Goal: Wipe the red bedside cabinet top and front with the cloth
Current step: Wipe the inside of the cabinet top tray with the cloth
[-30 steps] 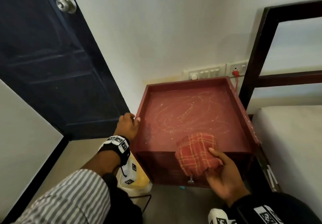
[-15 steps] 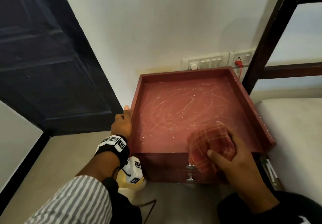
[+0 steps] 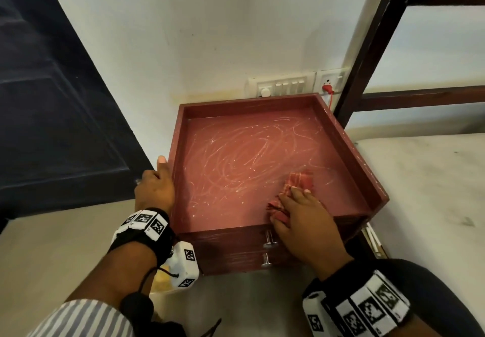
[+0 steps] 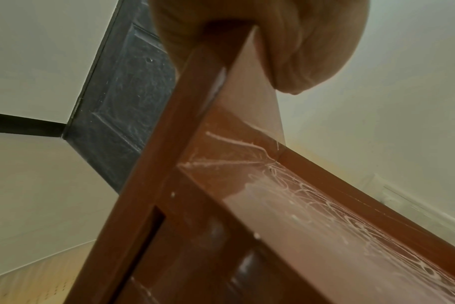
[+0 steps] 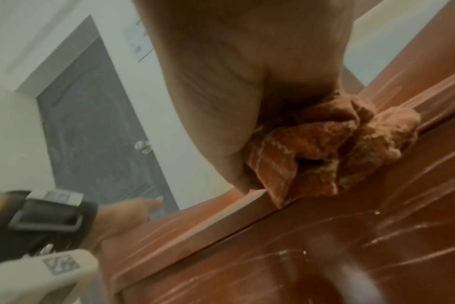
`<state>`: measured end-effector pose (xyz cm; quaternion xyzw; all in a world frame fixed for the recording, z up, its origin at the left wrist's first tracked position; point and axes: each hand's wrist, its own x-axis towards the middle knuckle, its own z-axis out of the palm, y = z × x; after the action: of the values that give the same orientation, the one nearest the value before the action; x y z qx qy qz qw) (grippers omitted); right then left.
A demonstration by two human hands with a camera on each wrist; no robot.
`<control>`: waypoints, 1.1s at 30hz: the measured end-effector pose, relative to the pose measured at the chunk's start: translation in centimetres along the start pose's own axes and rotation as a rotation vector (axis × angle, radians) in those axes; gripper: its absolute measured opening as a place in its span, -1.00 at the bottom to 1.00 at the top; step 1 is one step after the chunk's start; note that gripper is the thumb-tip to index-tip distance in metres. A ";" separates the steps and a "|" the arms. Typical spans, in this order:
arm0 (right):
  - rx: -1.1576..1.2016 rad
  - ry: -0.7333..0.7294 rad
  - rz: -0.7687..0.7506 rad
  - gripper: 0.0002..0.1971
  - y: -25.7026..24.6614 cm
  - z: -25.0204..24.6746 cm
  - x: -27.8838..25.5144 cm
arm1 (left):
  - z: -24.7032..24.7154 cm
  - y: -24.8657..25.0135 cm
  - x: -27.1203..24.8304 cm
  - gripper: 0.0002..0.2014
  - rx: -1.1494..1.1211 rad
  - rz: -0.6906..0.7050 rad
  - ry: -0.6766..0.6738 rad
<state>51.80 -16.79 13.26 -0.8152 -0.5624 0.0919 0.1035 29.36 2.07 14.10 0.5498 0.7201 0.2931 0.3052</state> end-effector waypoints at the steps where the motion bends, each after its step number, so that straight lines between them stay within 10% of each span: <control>1: -0.013 0.013 -0.041 -0.40 -0.7 0.2 0.1 | -0.1 -0.1 0.0 -0.26 0.004 -0.001 0.000; 5: 0.100 -0.058 -0.198 -0.43 -1.2 0.0 -0.2 | -0.2 0.0 -0.4 -0.26 0.020 0.018 0.015; 14: 0.285 0.162 0.244 -0.55 4.5 -2.3 0.2 | 0.1 0.0 -0.6 -0.28 0.094 0.065 0.066; 22: 0.473 -0.002 -0.207 -0.31 0.5 1.3 -0.9 | -0.1 -0.2 -0.8 -0.29 0.104 0.083 0.103; 29: 0.384 0.202 0.305 -0.42 7.2 -2.2 0.0 | 0.2 -0.1 -0.6 -0.32 0.082 0.088 0.109; 33: 0.447 0.124 0.001 -0.33 3.0 -0.8 -0.7 | 0.3 -0.2 -0.4 -0.33 0.098 0.095 0.108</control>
<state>54.47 -18.58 13.26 -0.7764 -0.5203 0.1640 0.3155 29.56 1.63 13.77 0.5809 0.7223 0.3008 0.2243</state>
